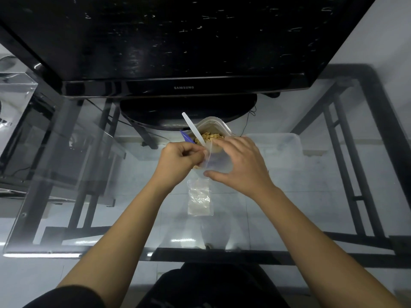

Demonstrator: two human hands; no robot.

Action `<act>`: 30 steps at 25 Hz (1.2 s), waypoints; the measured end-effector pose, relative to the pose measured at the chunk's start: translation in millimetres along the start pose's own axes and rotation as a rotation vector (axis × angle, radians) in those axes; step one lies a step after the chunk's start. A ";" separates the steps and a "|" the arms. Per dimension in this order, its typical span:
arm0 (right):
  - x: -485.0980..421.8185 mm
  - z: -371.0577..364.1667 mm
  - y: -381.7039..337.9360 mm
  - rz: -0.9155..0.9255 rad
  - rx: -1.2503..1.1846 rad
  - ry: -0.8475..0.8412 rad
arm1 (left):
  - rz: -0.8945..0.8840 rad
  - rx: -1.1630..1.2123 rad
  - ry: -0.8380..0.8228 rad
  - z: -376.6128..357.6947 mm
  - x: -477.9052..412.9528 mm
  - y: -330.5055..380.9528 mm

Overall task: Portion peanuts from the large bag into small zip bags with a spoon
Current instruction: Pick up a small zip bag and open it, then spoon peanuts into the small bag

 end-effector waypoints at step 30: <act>7.6 -11.8 66.8 -0.420 -0.616 0.123 | -0.019 -0.045 0.323 37.5 -41.4 -11.6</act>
Point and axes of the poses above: each hand's wrist, its own x-axis away from the middle knuckle, its own z-axis out of the back of the hand, y = z × x, the point moved 10 cm from there along -x, towards the middle knuckle, and after that the axes turned 3 degrees about y, right-handed, at the moved point
